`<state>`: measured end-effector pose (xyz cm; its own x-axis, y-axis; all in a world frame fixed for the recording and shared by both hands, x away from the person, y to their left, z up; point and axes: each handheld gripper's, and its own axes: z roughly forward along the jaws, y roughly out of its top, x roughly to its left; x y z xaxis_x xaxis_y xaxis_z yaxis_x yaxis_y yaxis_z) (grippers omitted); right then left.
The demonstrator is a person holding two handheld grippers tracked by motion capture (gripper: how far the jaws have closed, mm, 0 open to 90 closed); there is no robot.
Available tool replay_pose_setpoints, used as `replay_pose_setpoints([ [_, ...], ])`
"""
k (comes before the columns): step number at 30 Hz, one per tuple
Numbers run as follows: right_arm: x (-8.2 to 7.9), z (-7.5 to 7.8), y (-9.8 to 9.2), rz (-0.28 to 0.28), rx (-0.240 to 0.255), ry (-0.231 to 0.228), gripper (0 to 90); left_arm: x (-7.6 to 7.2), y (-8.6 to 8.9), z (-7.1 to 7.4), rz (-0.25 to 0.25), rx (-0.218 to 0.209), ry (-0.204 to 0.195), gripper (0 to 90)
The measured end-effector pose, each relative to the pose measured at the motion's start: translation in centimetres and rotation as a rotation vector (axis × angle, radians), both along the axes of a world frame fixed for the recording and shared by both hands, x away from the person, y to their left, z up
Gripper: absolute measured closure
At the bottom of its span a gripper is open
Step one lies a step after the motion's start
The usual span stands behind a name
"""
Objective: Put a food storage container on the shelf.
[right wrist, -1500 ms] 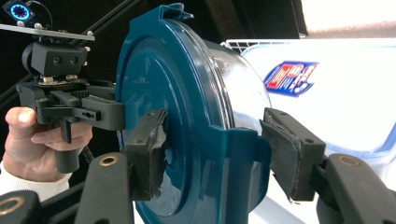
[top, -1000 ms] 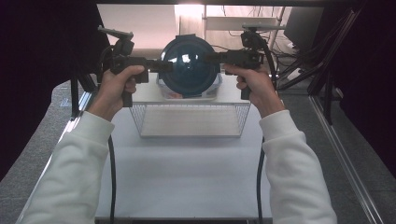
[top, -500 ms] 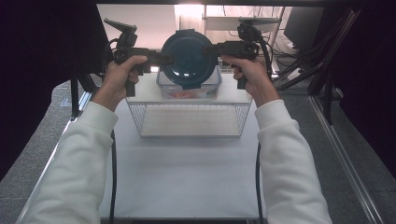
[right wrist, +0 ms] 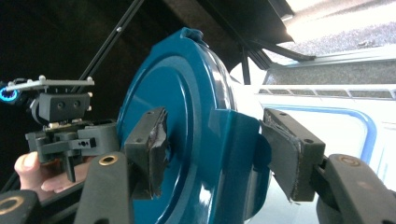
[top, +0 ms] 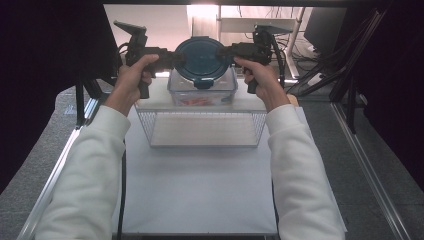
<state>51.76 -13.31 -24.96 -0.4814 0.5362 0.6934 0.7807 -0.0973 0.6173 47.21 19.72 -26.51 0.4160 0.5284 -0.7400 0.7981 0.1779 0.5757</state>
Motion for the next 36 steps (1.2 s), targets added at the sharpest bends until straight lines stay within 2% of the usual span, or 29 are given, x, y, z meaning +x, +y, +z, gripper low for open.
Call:
replay_pose_setpoints([
  [3,0.5,-0.4,0.1,-0.010,0.002,0.017,41.0,0.4,0.0,-0.5,-0.008,-0.017,0.017,37.5],
  [8,0.7,-0.6,0.0,-0.016,0.003,0.033,40.7,0.7,0.1,-1.0,0.010,-0.046,0.012,37.1],
  [12,0.7,-0.7,0.0,-0.022,0.010,0.033,40.3,0.6,-0.1,-1.1,0.022,-0.046,-0.008,35.3],
  [15,0.6,-0.6,0.1,-0.027,-0.012,0.007,38.2,0.5,-0.5,-0.8,0.027,-0.005,-0.037,28.7],
  [17,0.4,-0.4,0.4,-0.028,-0.034,-0.027,32.8,0.3,-0.6,-0.6,0.035,-0.005,-0.062,19.9],
  [19,0.2,-0.3,0.5,-0.022,-0.037,-0.043,29.5,0.1,-0.7,-0.5,0.048,0.004,-0.082,14.9],
  [22,0.0,-0.2,0.5,-0.027,-0.048,-0.061,27.9,-0.4,-0.7,-0.2,0.062,0.044,-0.107,9.9],
  [25,-0.4,0.1,0.3,-0.038,-0.046,-0.079,23.6,-0.9,-0.4,0.0,0.075,0.074,-0.124,8.1],
  [29,-1.3,0.6,-0.1,-0.046,-0.068,-0.112,16.8,-1.9,-0.1,0.4,0.064,0.125,-0.159,8.1],
  [33,-2.6,1.2,-0.9,-0.043,-0.090,-0.170,16.5,-3.4,0.2,0.5,0.068,0.160,-0.202,8.0],
  [34,-2.9,1.3,-1.0,-0.038,-0.092,-0.180,16.4,-3.9,0.5,0.5,0.078,0.191,-0.217,8.0],
  [35,-3.4,1.4,-1.3,-0.028,-0.097,-0.193,16.2,-4.2,0.7,0.4,0.084,0.203,-0.226,8.6],
  [36,-3.7,1.4,-1.5,-0.023,-0.104,-0.204,16.1,-4.8,1.0,0.3,0.086,0.200,-0.237,9.4],
])
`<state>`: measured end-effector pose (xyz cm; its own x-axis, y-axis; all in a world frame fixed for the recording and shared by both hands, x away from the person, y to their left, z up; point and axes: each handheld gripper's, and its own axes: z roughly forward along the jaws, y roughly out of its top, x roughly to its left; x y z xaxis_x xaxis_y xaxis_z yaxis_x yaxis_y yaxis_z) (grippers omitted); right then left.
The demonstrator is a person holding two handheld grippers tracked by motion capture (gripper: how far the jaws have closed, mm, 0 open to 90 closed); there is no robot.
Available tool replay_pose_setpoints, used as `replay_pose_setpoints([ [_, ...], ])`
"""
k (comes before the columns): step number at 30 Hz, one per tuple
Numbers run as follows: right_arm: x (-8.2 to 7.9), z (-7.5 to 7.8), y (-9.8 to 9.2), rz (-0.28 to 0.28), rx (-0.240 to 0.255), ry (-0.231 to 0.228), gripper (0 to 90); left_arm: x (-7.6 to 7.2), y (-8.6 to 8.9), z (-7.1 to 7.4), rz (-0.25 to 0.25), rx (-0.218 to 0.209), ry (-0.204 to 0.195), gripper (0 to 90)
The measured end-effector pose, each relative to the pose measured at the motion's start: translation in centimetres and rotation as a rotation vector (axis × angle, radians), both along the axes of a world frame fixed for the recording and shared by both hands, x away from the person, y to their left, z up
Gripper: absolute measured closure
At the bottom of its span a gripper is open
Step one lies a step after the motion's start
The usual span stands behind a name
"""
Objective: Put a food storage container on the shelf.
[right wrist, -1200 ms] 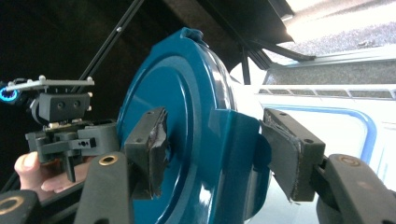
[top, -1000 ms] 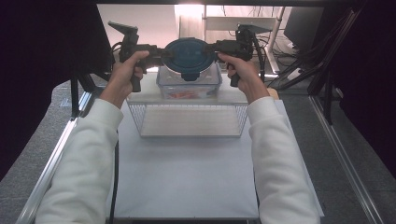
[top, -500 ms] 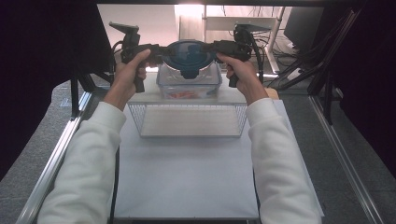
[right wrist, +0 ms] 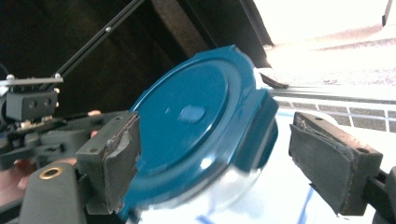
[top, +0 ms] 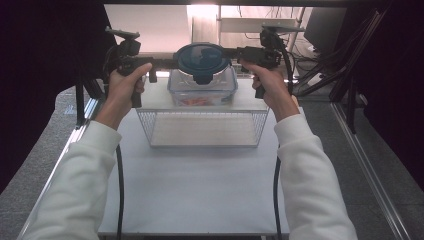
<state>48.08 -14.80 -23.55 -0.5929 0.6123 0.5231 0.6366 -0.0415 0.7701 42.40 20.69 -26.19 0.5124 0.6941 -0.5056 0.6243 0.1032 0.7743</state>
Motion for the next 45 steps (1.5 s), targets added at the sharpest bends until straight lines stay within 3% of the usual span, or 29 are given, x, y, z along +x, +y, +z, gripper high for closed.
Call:
replay_pose_setpoints([
  [10,-4.2,-1.5,-3.7,0.040,-0.030,-0.094,17.0,-5.8,0.8,-1.1,-0.012,0.100,-0.096,12.2],
  [14,-6.5,-2.4,-5.0,0.026,-0.112,-0.163,17.3,-8.6,0.9,-2.5,-0.001,0.159,-0.125,13.2],
  [17,-8.4,-3.4,-5.9,0.030,-0.149,-0.182,17.6,-10.8,1.0,-4.4,-0.018,0.155,-0.125,14.6],
  [21,-11.0,-5.2,-6.8,0.046,-0.200,-0.221,18.5,-13.6,1.1,-7.5,-0.022,0.218,-0.138,15.6],
  [24,-12.6,-6.6,-7.4,0.042,-0.230,-0.247,19.1,-15.0,1.3,-9.7,-0.018,0.233,-0.128,16.1],
  [27,-14.5,-8.8,-7.9,0.023,-0.273,-0.266,19.2,-16.0,1.7,-12.2,-0.007,0.228,-0.101,17.1],
  [31,-16.2,-12.1,-8.6,0.041,-0.251,-0.230,19.4,-16.5,1.7,-15.7,-0.003,0.246,-0.045,17.7],
  [36,-17.9,-16.2,-9.1,0.041,-0.283,-0.188,19.5,-17.1,1.8,-19.6,0.014,0.223,0.018,17.9],
  [37,-18.1,-16.9,-9.2,0.042,-0.289,-0.176,19.5,-17.1,1.9,-20.3,0.014,0.236,0.034,18.4],
  [39,-18.5,-18.3,-9.6,0.038,-0.292,-0.159,19.6,-17.2,1.8,-21.4,0.019,0.266,0.056,18.3],
  [45,-19.3,-22.0,-10.8,0.021,-0.303,-0.088,20.0,-17.6,1.9,-22.7,0.037,0.301,0.068,18.4],
])
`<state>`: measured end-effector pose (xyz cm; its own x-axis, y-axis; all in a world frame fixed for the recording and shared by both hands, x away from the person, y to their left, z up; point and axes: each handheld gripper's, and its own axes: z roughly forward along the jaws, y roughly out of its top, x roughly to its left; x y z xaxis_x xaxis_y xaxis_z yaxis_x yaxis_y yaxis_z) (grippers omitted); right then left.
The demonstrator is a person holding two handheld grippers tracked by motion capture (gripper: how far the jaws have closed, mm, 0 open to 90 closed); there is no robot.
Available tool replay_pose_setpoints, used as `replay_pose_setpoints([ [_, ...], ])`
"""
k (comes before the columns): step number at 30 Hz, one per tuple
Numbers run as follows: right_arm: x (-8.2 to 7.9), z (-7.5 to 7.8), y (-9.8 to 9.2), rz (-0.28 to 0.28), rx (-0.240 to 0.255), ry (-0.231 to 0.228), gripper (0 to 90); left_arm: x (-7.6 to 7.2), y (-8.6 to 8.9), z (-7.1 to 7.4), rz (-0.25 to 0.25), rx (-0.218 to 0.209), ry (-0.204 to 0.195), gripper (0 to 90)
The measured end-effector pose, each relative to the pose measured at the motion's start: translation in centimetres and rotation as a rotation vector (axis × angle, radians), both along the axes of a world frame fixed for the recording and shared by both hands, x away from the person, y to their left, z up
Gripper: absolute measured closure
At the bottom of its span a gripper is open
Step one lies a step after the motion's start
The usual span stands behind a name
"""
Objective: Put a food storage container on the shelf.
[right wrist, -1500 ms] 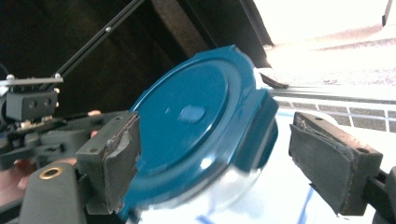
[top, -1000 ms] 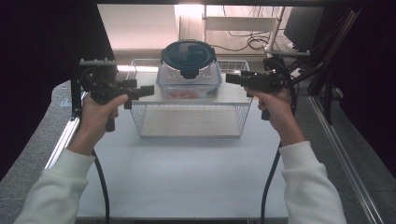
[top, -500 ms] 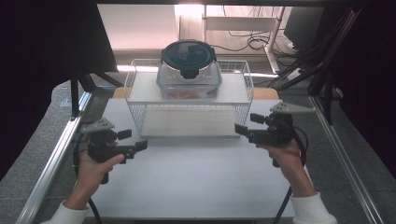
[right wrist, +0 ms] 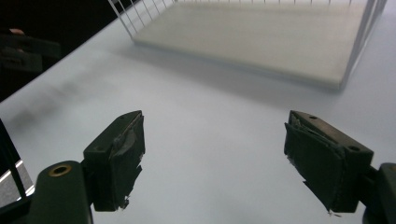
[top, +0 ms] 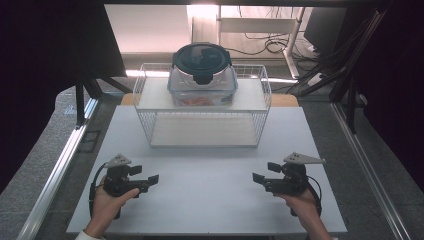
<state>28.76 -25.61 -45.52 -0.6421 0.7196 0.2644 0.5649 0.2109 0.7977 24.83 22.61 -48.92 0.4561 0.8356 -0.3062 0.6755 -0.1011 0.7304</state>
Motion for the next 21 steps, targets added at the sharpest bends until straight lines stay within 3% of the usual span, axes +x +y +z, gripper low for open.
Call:
replay_pose_setpoints([
  [3,-0.2,-0.6,-0.2,-0.018,-0.034,-0.001,20.0,-0.1,0.0,-0.4,0.004,0.004,0.008,18.4],
  [13,0.0,-1.2,0.3,0.003,-0.064,-0.005,20.0,-0.2,0.4,-0.6,0.013,0.020,0.005,18.3],
  [17,-0.1,-1.4,0.2,-0.003,-0.059,-0.009,19.5,-0.1,0.5,-0.5,0.016,0.019,0.006,16.6],
  [21,-0.1,-1.4,0.1,-0.013,-0.050,-0.031,18.1,-0.3,0.6,-0.4,0.013,0.054,0.002,15.2],
])
